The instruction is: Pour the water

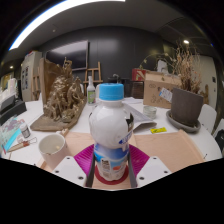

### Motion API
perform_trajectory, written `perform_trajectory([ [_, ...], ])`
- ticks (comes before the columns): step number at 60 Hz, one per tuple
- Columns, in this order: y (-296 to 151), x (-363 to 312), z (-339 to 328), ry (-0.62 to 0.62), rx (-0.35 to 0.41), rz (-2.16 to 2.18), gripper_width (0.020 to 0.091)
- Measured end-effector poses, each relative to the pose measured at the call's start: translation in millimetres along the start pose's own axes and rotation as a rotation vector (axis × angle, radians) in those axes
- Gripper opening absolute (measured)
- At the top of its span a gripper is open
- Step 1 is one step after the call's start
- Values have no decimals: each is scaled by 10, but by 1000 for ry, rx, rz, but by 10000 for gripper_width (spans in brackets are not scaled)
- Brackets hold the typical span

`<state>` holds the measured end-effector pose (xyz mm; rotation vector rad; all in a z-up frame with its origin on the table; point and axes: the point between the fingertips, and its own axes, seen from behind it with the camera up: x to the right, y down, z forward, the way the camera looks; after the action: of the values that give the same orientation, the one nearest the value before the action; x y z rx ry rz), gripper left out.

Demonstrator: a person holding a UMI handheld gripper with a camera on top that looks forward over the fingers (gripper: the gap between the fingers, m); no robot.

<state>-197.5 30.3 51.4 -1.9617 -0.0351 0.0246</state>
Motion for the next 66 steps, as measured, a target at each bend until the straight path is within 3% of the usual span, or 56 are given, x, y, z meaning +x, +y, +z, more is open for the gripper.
perform_trajectory([
  [3,37,16,-29,3,-29,9,565],
  [7,10,37,-137,4,-46,8,814],
  [9,-34,49,-210,9,-46,8,870],
  [12,-97,35,-340,11,-48,0,844],
  [16,-181,32,-575,42,-61,-19,863],
  [38,-248,-509,-2479,112,-250,12,855],
  [51,-263,-821,-3203,131,-265,5,853],
  [66,-307,-755,-3442,177,-236,-45,857],
])
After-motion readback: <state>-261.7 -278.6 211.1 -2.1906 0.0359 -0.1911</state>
